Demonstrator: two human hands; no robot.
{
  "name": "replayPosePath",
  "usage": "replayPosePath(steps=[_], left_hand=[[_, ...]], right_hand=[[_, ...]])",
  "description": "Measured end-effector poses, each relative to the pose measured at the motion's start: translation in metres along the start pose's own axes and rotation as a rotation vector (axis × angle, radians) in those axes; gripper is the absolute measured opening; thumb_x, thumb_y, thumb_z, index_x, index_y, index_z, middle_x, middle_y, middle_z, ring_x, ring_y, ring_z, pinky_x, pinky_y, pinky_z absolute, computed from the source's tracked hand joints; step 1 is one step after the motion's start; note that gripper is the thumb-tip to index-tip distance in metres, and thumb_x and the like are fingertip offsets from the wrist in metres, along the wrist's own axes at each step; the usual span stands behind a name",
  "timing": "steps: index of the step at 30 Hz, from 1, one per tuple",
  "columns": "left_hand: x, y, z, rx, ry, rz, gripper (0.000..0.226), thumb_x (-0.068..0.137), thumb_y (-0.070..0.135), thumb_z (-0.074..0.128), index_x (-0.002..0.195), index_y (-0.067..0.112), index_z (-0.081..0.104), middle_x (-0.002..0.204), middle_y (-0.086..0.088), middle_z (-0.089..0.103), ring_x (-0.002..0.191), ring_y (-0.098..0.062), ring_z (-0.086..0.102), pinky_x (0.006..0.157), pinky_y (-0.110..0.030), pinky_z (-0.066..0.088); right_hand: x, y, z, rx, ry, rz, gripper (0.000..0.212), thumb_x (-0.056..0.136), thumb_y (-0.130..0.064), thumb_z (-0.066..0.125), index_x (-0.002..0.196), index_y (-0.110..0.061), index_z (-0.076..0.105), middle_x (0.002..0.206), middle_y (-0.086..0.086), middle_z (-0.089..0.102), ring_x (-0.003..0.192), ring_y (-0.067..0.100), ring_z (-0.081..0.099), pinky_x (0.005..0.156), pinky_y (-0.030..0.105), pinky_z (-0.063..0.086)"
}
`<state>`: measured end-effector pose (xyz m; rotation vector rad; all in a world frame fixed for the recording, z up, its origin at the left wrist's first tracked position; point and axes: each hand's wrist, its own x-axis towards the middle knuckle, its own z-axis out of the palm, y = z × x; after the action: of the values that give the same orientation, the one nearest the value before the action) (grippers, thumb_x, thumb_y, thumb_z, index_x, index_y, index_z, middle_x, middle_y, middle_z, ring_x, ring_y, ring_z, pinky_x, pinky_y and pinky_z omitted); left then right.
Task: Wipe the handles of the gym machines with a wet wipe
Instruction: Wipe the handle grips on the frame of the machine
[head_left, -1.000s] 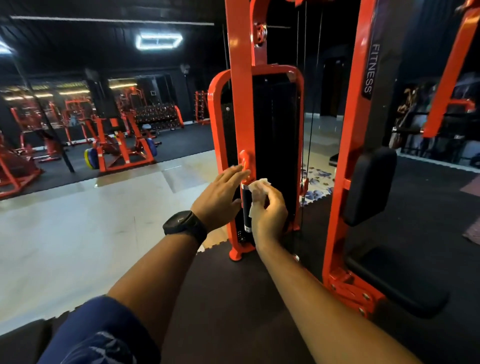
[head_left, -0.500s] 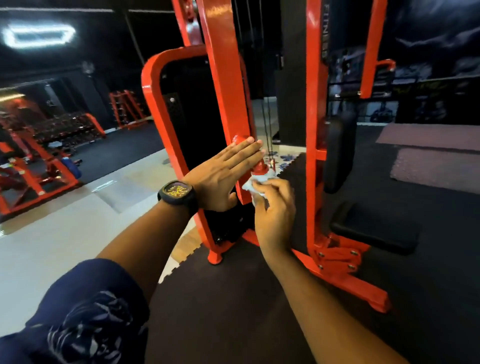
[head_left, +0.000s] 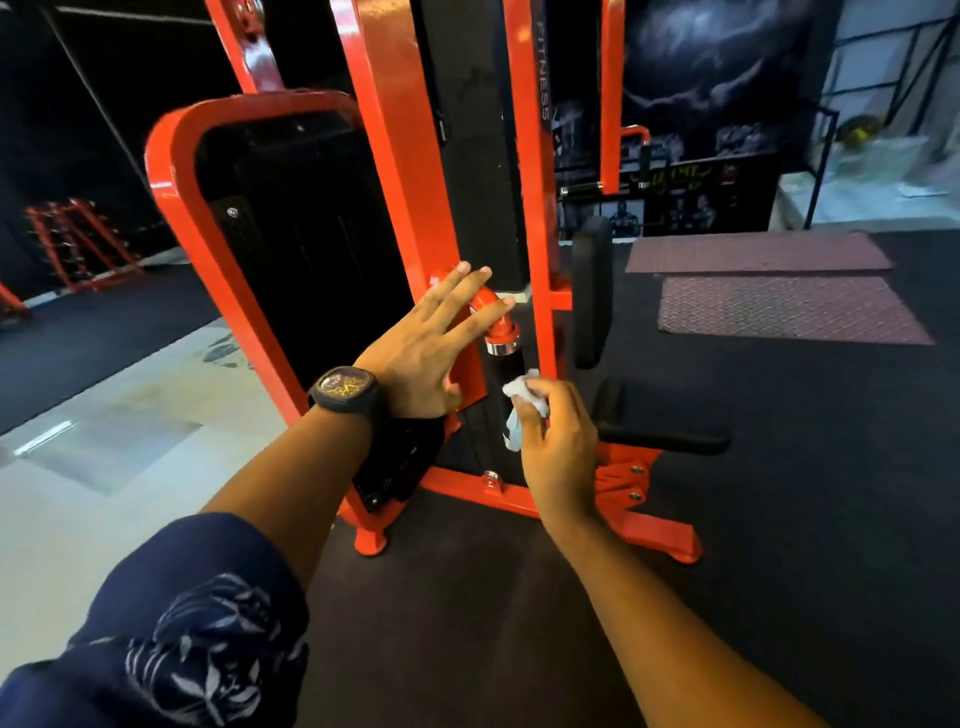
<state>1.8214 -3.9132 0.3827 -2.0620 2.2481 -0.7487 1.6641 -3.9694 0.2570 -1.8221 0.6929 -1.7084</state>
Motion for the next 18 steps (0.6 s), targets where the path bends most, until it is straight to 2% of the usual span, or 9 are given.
replayPosePath(steps=[3,5,7,9,11,13,18], left_hand=[[0.006,0.004,0.006,0.024,0.042,-0.004,0.122,0.064,0.028,0.085,0.158,0.024,0.007,0.165,-0.015,0.0,0.153,-0.035,-0.007,0.121,-0.045,0.004],[0.01,0.008,0.01,0.008,0.071,-0.006,0.122,0.063,0.029,0.085,0.157,0.023,0.008,0.165,-0.016,0.001,0.153,-0.036,-0.006,0.12,-0.045,0.007],[0.013,0.013,0.014,-0.007,0.103,-0.014,0.121,0.063,0.03,0.084,0.157,0.022,0.009,0.165,-0.016,0.002,0.153,-0.036,-0.007,0.12,-0.047,0.018],[0.016,0.015,0.018,-0.025,0.117,-0.019,0.12,0.063,0.031,0.082,0.157,0.023,0.009,0.165,-0.016,0.004,0.153,-0.035,-0.006,0.115,-0.052,0.031],[0.019,0.015,0.02,-0.044,0.138,-0.017,0.119,0.063,0.03,0.083,0.157,0.022,0.01,0.165,-0.016,0.006,0.153,-0.037,-0.004,0.115,-0.054,0.03],[0.021,0.014,0.022,-0.051,0.171,0.011,0.116,0.063,0.028,0.082,0.156,0.02,0.014,0.163,-0.018,0.01,0.152,-0.04,0.0,0.117,-0.054,0.025],[0.026,0.003,0.033,-0.054,0.286,0.11,0.107,0.058,0.025,0.074,0.153,0.013,0.027,0.158,-0.023,0.022,0.149,-0.045,0.012,0.124,-0.051,0.014]], right_hand=[[0.022,-0.01,0.004,0.015,0.05,-0.111,0.011,0.096,-0.012,0.062,0.106,-0.011,0.065,0.105,0.002,0.065,0.099,0.011,0.06,0.089,0.012,0.043],[0.022,0.002,0.004,-0.063,0.032,-0.153,0.008,0.096,-0.013,0.062,0.1,-0.009,0.068,0.1,0.006,0.064,0.096,0.016,0.06,0.086,0.025,0.05],[0.005,0.017,0.002,-0.149,0.019,-0.133,0.008,0.094,-0.011,0.063,0.094,-0.007,0.07,0.093,0.007,0.064,0.091,0.021,0.057,0.078,0.038,0.052],[-0.002,0.02,0.002,-0.184,0.034,-0.169,0.009,0.093,-0.012,0.061,0.093,-0.009,0.07,0.092,0.007,0.064,0.094,0.021,0.055,0.081,0.035,0.051],[0.014,0.009,0.006,-0.169,0.059,-0.206,0.015,0.096,-0.018,0.059,0.095,-0.008,0.07,0.093,0.008,0.063,0.095,0.02,0.054,0.084,0.026,0.046],[0.028,0.006,0.01,-0.199,0.085,-0.247,0.025,0.101,-0.026,0.054,0.096,-0.008,0.07,0.093,0.008,0.061,0.093,0.02,0.054,0.082,0.024,0.045],[-0.001,0.024,0.016,-0.18,0.111,-0.132,0.018,0.096,-0.014,0.06,0.091,0.0,0.07,0.097,0.01,0.057,0.092,0.023,0.059,0.082,0.034,0.052]])
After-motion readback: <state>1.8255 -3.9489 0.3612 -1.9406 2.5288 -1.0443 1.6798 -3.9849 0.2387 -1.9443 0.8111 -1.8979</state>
